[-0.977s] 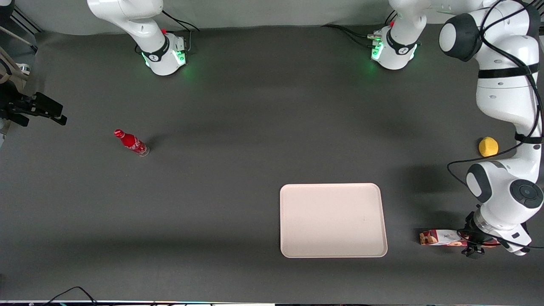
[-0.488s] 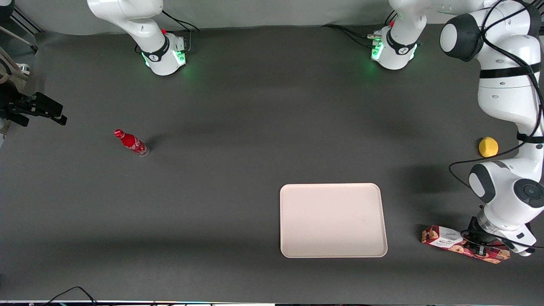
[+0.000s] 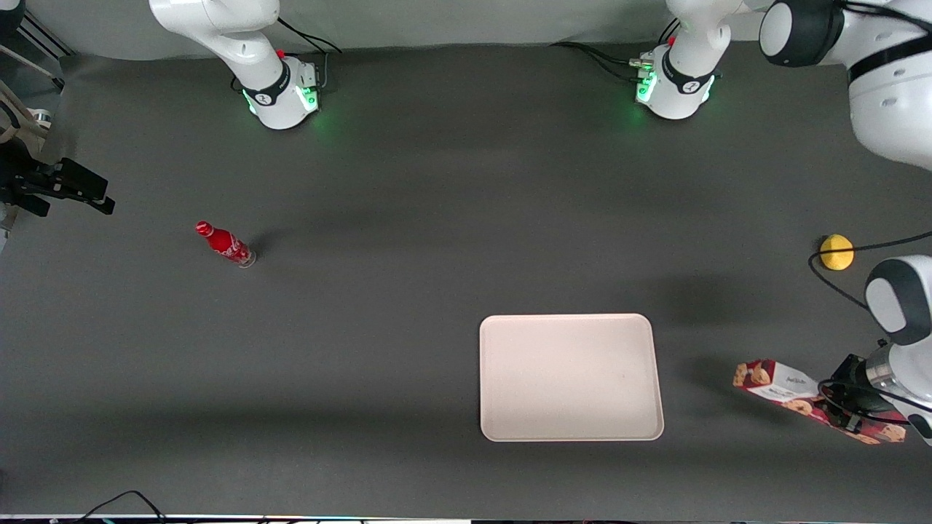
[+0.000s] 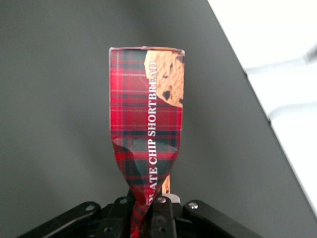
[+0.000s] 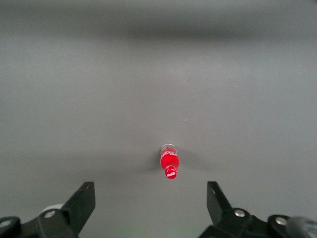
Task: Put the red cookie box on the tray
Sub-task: 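Lift the box with the left gripper, tilting it upright, then carry the upright box over the white tray and lower it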
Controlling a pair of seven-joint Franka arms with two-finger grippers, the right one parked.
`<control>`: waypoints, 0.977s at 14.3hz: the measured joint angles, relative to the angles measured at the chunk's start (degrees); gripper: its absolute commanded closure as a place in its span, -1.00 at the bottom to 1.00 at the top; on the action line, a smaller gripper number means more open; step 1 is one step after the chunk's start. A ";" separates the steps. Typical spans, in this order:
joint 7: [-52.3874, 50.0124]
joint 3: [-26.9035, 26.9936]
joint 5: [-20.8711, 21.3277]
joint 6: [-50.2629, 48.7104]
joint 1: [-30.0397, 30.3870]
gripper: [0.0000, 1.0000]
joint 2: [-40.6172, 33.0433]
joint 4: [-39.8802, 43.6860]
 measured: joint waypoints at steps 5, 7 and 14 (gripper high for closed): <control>19.51 -9.02 0.97 -15.93 -1.33 1.00 -3.09 5.01; 26.92 -12.31 3.15 -16.46 -1.89 1.00 -2.75 4.83; 41.45 -19.77 10.57 -8.19 -3.87 1.00 5.04 -1.69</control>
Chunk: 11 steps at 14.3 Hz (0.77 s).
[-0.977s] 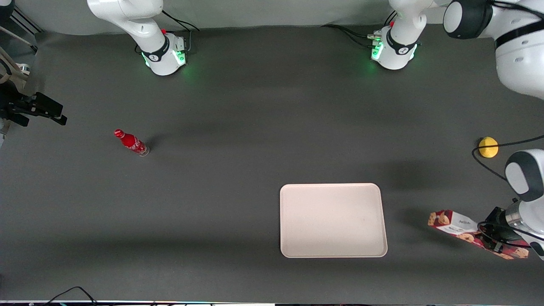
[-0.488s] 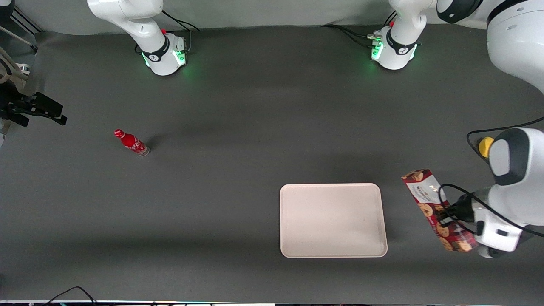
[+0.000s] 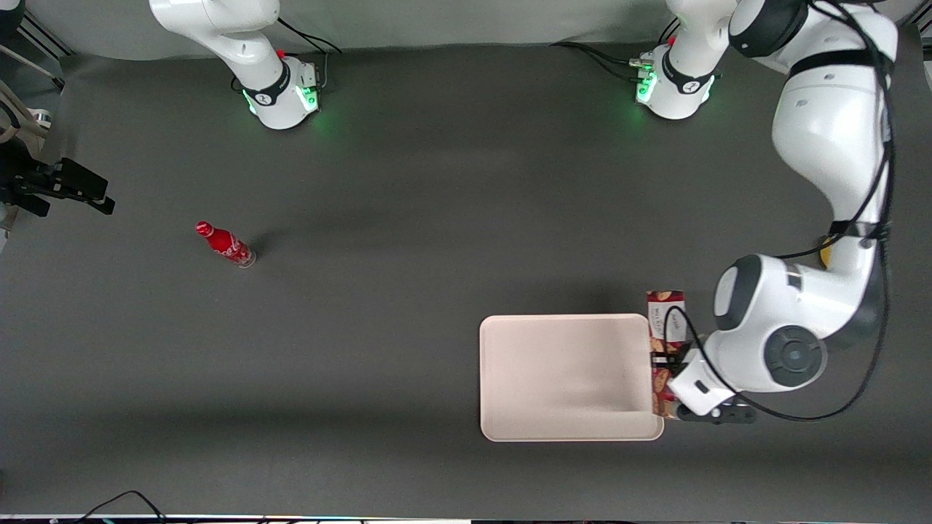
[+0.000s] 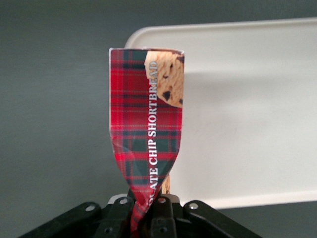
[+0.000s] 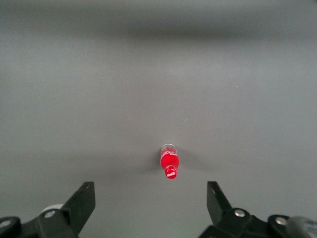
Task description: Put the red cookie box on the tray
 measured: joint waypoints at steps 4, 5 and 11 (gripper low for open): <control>0.09 -0.25 0.84 5.52 -0.92 -0.99 3.70 -1.67; 0.09 -0.24 1.26 5.82 -0.89 -1.00 3.86 -1.69; 0.16 -0.21 2.22 1.72 0.46 -1.00 1.09 0.13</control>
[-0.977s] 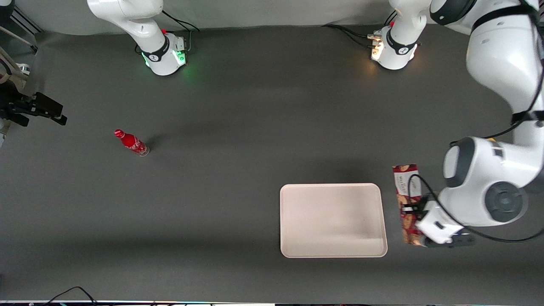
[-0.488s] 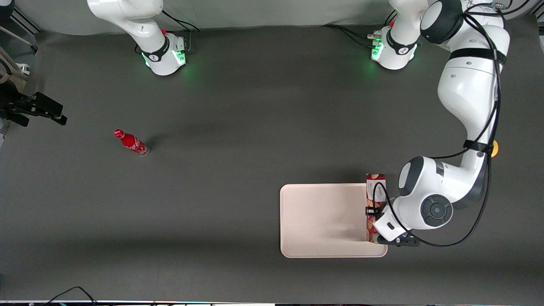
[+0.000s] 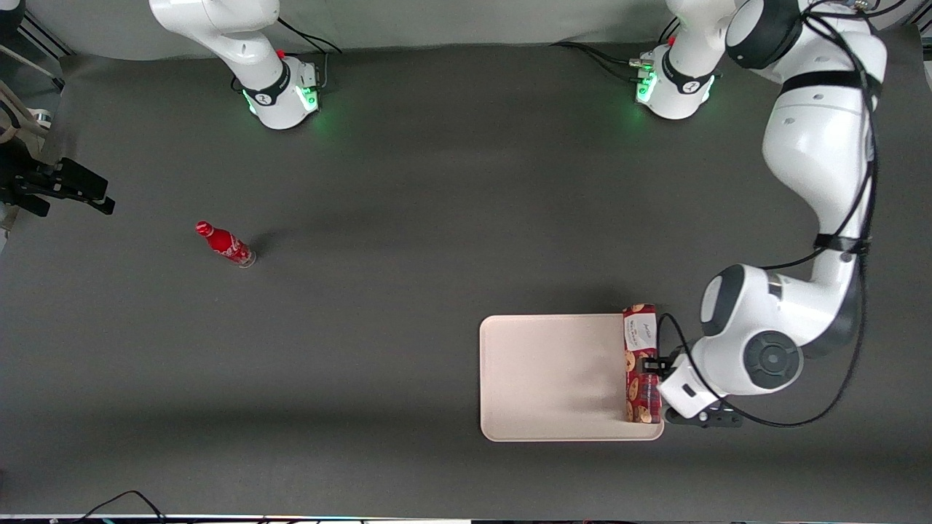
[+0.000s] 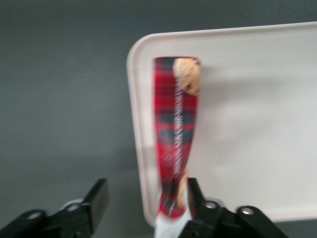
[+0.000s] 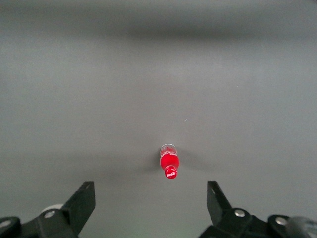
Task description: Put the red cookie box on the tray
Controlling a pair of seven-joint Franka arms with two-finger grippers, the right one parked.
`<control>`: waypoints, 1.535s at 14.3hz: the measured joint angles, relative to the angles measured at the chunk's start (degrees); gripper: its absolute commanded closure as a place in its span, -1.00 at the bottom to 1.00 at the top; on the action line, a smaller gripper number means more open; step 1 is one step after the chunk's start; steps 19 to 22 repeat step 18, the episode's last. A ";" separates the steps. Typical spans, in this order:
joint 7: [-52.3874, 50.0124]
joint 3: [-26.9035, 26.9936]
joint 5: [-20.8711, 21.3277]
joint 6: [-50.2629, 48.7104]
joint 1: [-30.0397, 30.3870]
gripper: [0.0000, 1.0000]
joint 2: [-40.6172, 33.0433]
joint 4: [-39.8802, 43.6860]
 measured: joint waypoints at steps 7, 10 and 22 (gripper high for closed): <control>1.95 0.47 -1.25 -28.53 3.17 -1.00 -18.12 3.61; 5.09 3.30 -4.53 -38.05 3.32 -1.00 -25.79 2.38; 13.50 12.56 -10.86 -28.02 3.43 -1.00 -55.94 -34.57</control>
